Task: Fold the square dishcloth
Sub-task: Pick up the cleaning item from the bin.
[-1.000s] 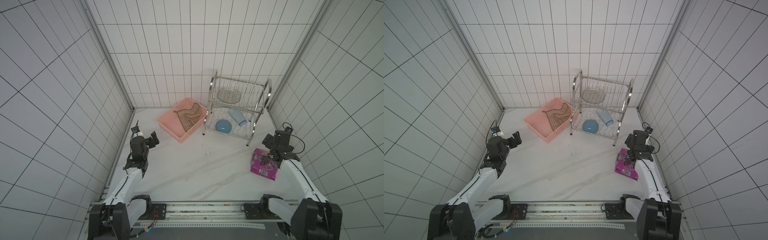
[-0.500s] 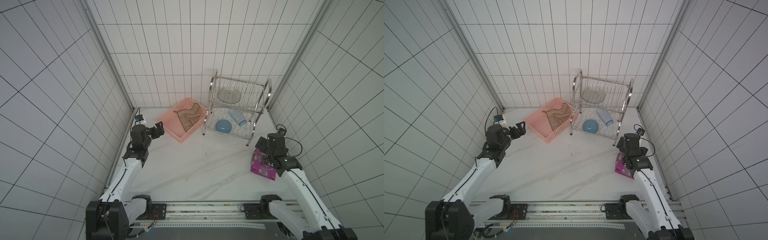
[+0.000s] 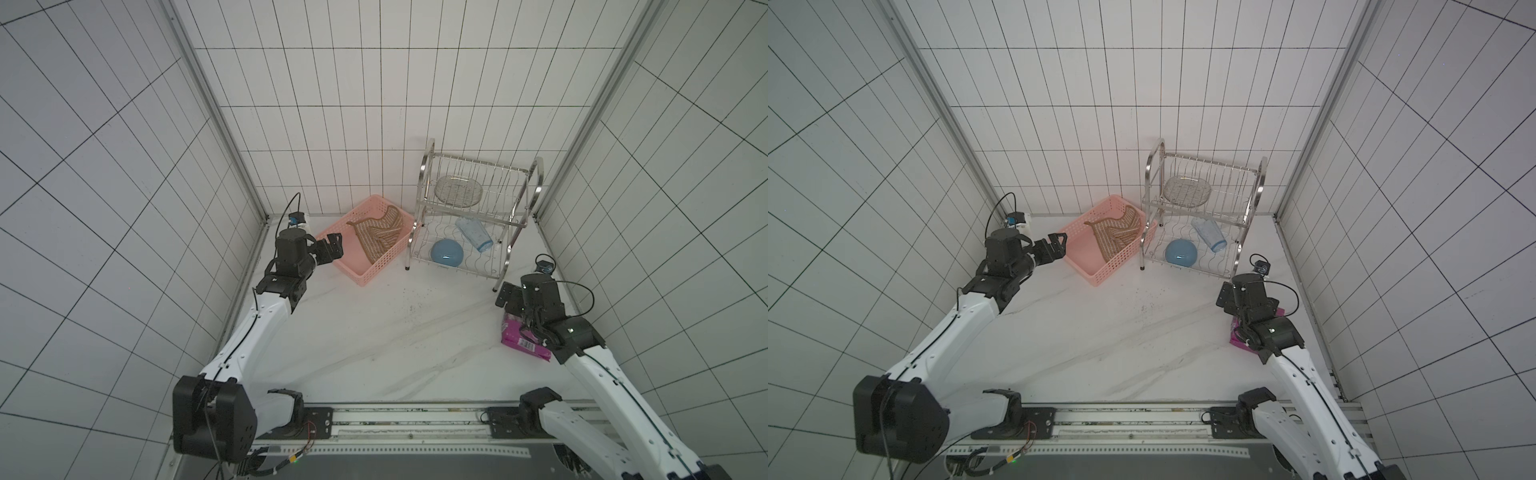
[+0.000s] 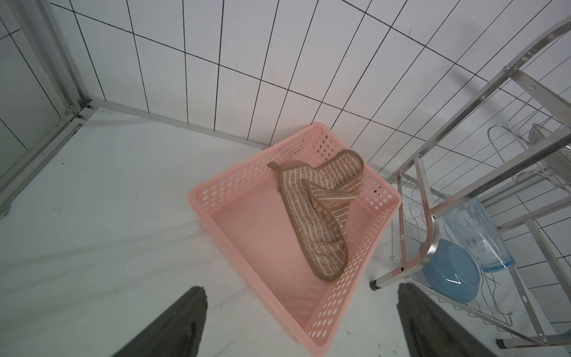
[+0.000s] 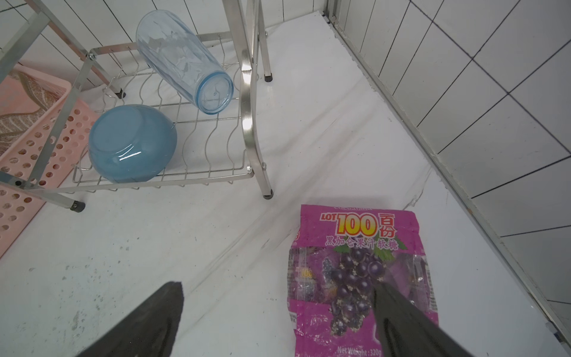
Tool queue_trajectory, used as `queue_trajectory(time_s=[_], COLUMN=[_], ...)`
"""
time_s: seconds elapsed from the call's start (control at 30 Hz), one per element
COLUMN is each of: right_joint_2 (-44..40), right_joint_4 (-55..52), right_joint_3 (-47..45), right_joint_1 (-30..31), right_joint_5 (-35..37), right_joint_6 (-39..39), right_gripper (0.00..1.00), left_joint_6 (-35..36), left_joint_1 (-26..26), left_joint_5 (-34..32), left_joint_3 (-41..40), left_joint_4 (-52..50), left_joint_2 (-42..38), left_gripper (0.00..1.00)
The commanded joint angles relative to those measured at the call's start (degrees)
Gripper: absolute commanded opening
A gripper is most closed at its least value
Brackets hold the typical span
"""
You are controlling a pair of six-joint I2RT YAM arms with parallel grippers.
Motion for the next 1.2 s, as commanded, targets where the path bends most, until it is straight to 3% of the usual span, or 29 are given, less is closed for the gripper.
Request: queue_trajectory(time_s=[0.0, 0.33, 0.5, 0.73, 0.9, 1.17], right_joint_2=[1.5, 5.9, 6.4, 7.1, 8.2, 8.9], right_joint_4=[-0.9, 0.7, 0.6, 0.6, 0.5, 0.5], right_joint_3=[2.3, 4.2, 4.5, 5.2, 5.7, 6.3], right_joint_1=[1.7, 2.7, 2.8, 2.8, 2.8, 2.7], right_joint_5=[0.7, 0.2, 0.0, 1.6, 2.1, 3.7], right_joint_6=[1.2, 1.1, 1.1, 0.7, 0.8, 0.9], right_gripper=[0.99, 0.99, 0.99, 0.99, 0.99, 0.99], left_joint_6=[0.7, 4.7, 4.4, 1.4, -0.1, -5.5], left_joint_1=[-0.4, -3.2, -3.5, -4.1, -4.5, -5.8], left_joint_5=[1.7, 0.5, 1.7, 5.1, 7.2, 6.8], left_joint_3=[4.5, 19.2, 28.1, 40.0, 51.9, 69.0], left_joint_4=[-4.4, -15.2, -18.6, -20.8, -24.5, -29.8], left_joint_2=[3.4, 20.2, 29.5, 42.4, 51.1, 63.1], left_gripper=[0.98, 0.98, 0.84, 0.8, 0.7, 0.69])
